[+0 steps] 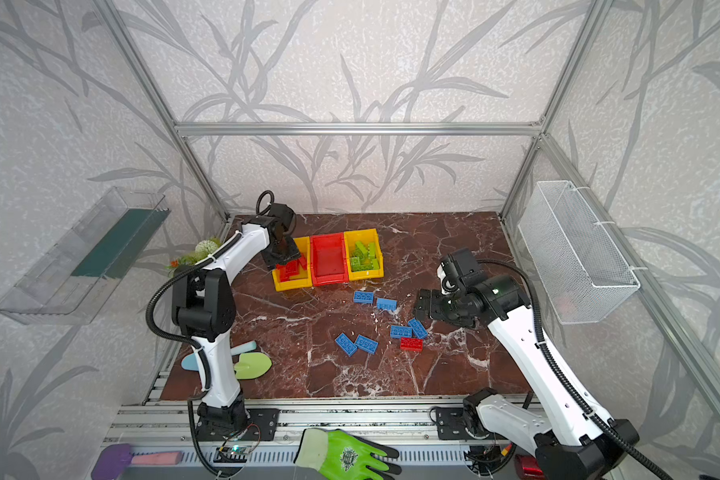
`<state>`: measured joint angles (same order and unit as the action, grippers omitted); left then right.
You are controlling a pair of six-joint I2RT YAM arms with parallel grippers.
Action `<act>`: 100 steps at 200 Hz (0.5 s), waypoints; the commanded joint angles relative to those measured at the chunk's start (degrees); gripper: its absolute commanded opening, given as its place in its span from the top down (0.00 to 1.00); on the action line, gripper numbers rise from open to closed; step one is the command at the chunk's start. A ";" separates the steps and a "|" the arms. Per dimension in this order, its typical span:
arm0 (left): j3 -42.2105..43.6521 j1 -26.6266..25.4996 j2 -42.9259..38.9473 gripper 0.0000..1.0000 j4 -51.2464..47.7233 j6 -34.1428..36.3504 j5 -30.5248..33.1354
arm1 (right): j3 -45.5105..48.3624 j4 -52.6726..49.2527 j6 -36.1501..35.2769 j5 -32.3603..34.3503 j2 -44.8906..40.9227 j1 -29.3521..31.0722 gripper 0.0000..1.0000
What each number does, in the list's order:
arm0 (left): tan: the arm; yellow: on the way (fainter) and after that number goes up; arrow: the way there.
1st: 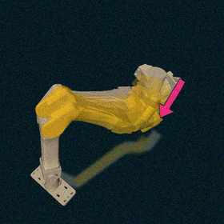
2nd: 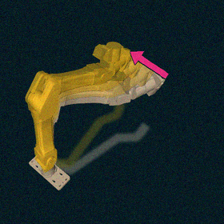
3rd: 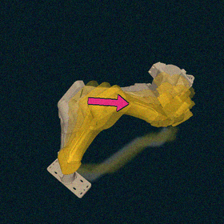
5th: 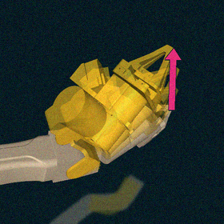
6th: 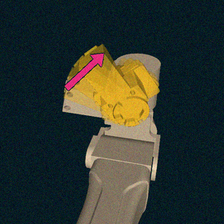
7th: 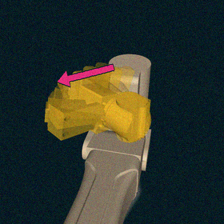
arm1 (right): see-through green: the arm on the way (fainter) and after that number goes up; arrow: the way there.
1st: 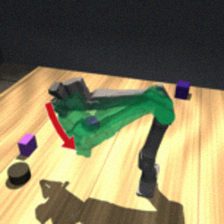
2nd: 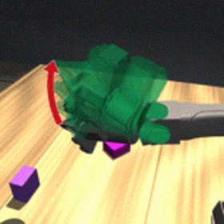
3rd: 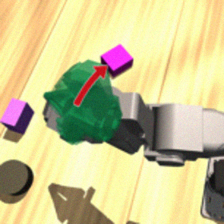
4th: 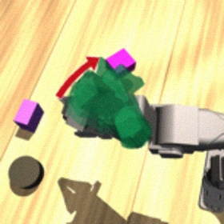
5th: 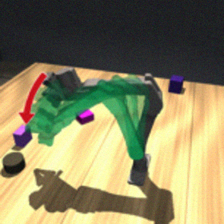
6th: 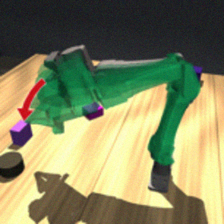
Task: Sort the legos into containers by color
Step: 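Carry the red brick with the left gripper and drop it into the yellow bin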
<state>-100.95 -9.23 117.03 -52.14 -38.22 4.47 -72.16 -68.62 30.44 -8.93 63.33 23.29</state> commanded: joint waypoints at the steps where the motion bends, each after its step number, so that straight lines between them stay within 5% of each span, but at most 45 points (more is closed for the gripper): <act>1: -2.96 0.26 0.77 0.24 -1.90 2.36 -2.68 | -2.25 0.33 0.94 1.84 0.61 -0.17 0.01; 28: -3.13 0.25 0.03 0.12 -1.49 1.76 -3.67 | -2.42 0.42 0.78 1.94 1.26 -0.17 0.01; 100: 4.68 -3.24 -9.75 0.12 -0.83 -1.61 -5.06 | -1.44 -1.04 -1.37 2.22 0.13 -0.13 0.01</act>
<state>-98.80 -9.65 114.15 -51.96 -37.98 0.32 -73.32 -67.99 29.95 -7.94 64.99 23.29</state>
